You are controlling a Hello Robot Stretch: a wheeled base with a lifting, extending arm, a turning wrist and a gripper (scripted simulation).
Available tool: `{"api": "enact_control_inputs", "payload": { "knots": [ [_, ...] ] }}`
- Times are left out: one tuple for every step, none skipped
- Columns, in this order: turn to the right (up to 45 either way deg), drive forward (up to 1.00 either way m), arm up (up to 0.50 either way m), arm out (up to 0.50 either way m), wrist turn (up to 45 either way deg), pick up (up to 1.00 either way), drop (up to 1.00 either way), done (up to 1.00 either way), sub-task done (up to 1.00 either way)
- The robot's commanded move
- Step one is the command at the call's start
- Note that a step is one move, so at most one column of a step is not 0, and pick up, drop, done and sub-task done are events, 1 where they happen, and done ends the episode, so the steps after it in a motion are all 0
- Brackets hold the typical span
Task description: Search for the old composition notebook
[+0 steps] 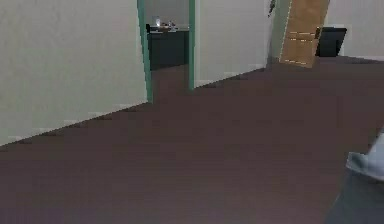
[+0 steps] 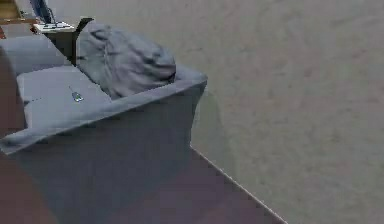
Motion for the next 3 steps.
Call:
{"api": "enact_control_inputs", "payload": {
  "knots": [
    [-33.0,0.0,0.0,0.0,0.0,0.0,0.0,0.0,0.0],
    [0.0,0.35,0.0,0.0,0.0,0.0,0.0,0.0,0.0],
    [-45.0,0.0,0.0,0.0,0.0,0.0,0.0,0.0,0.0]
  ]
}}
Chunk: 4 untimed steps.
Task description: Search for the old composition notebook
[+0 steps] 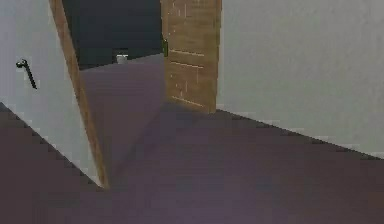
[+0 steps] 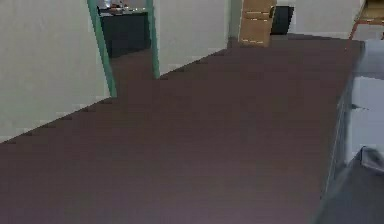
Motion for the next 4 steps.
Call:
{"api": "enact_control_inputs", "payload": {
  "knots": [
    [-27.0,0.0,0.0,0.0,0.0,0.0,0.0,0.0,0.0],
    [0.0,0.4,0.0,0.0,0.0,0.0,0.0,0.0,0.0],
    [-27.0,0.0,0.0,0.0,0.0,0.0,0.0,0.0,0.0],
    [0.0,1.0,0.0,0.0,0.0,0.0,0.0,0.0,0.0]
  ]
}}
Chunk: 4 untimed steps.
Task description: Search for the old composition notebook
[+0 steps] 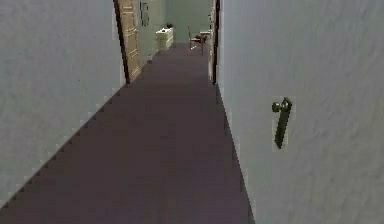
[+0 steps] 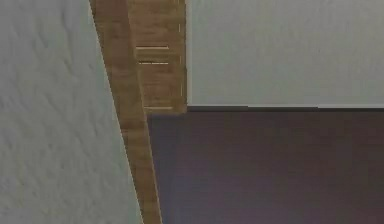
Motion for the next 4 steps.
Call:
{"api": "enact_control_inputs", "payload": {
  "knots": [
    [0.0,1.0,0.0,0.0,0.0,0.0,0.0,0.0,0.0],
    [0.0,1.0,0.0,0.0,0.0,0.0,0.0,0.0,0.0],
    [0.0,1.0,0.0,0.0,0.0,0.0,0.0,0.0,0.0],
    [0.0,1.0,0.0,0.0,0.0,0.0,0.0,0.0,0.0]
  ]
}}
